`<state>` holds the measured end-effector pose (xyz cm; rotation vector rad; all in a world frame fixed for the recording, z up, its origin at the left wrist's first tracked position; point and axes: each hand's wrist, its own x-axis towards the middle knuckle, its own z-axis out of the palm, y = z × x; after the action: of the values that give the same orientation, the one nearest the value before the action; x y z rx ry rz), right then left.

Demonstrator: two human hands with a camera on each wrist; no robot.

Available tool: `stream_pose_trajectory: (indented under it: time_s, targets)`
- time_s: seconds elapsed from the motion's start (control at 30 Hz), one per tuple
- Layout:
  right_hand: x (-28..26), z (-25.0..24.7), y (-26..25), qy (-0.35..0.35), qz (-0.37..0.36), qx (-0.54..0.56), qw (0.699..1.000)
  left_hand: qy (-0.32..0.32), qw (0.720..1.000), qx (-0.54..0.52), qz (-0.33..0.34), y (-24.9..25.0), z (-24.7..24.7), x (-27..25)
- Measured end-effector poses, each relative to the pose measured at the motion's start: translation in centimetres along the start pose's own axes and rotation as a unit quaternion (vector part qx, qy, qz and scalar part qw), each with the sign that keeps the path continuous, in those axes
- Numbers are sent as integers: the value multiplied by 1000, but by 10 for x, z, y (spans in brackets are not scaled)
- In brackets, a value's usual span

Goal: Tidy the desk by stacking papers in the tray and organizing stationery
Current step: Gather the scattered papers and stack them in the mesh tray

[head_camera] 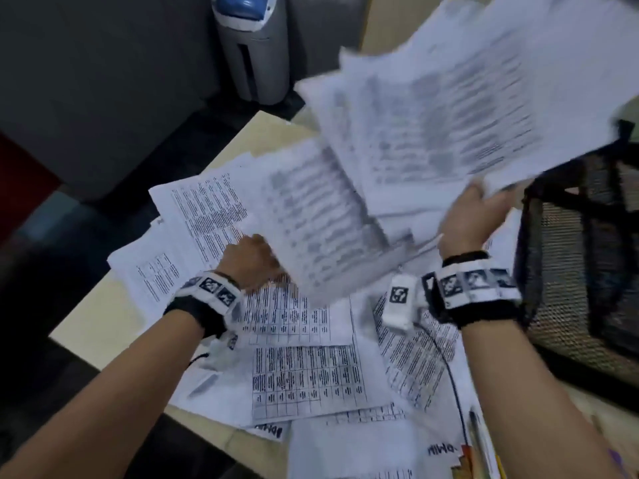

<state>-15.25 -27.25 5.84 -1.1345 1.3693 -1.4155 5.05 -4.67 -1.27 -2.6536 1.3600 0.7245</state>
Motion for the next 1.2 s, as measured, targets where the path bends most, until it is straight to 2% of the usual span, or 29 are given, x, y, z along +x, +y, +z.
stream_pose_trajectory:
  time_s: [0.03, 0.07, 0.1, 0.13, 0.17, 0.2, 0.23, 0.3, 0.33, 0.37, 0.4, 0.43, 0.5, 0.53, 0.6, 0.67, 0.73, 0.83, 0.9, 0.97, 1.0, 1.03, 1.1, 1.13, 1.17, 1.2]
  targets:
    - [-38, 3, 12, -6, 21, -77, 997, 6, 996, -88, -7, -9, -3, -3]
    - [-45, 5, 24, -44, 70, -99, 992, -5, 971, -237, -33, -20, -7, -3]
    - [-53, 7, 43, -82, 126, -114, 982, -7, 895, -441, -68, -32, -9, -1]
    - [-57, 8, 52, -105, 150, -130, 975, -20, 791, -603, -100, -43, -9, 3]
    - [-55, 11, 60, -121, 173, -149, 966, -46, 713, -690, -116, -51, -9, 6]
    - [-55, 14, 65, -130, 184, -151, 962, -82, 703, -697, -113, -52, -9, 5]
    - [-57, 18, 73, -149, 185, -165, 957, -118, 741, -654, -97, -47, -11, 2]
    - [-61, 23, 75, -166, 184, -193, 949, -186, 886, -424, -28, -29, -12, -4]
    - [-58, 25, 74, -160, 187, -192, 950, -196, 927, -320, -8, -24, -11, -2]
    - [-50, 25, 74, -141, 189, -184, 954, -166, 949, -267, 4, -22, -9, 3]
    - [-43, 25, 70, -117, 183, -173, 961, -120, 952, -281, -9, -24, -10, 8]
    - [-35, 21, 71, -88, 186, -173, 963, -55, 946, -318, -38, -26, -14, 11]
    - [-22, 16, 76, -57, 215, -181, 958, 66, 902, -411, -117, -42, -21, 20]
    - [-20, 16, 80, -64, 232, -199, 950, 100, 886, -426, -151, -49, -23, 23]
    - [-26, 20, 88, -114, 240, -238, 934, 136, 874, -423, -197, -56, -26, 29]
    - [-38, 29, 87, -175, 236, -280, 914, 133, 876, -403, -228, -57, -21, 37]
    - [-49, 44, 85, -231, 225, -304, 897, 97, 899, -352, -242, -53, -14, 42]
    - [-60, 66, 82, -309, 212, -294, 879, 65, 925, -326, -184, -34, -3, 52]
    - [-61, 76, 80, -319, 183, -298, 881, 31, 933, -329, -139, -21, -1, 50]
    - [-55, 80, 74, -290, 146, -309, 894, -11, 937, -333, -101, -17, 2, 39]
    - [-50, 81, 74, -287, 122, -314, 897, -1, 937, -329, -118, -23, 6, 36]
    - [-45, 81, 73, -289, 104, -319, 896, 49, 917, -358, -172, -36, 9, 31]
    - [-41, 81, 73, -307, 80, -321, 892, 130, 835, -392, -364, -64, 15, 19]
    - [-41, 81, 72, -323, 75, -318, 888, 141, 803, -393, -425, -74, 15, 13]
    - [-41, 82, 73, -341, 78, -318, 881, 139, 783, -406, -450, -78, 12, 7]
    - [-43, 85, 75, -354, 73, -324, 875, 137, 786, -400, -450, -80, 10, 7]
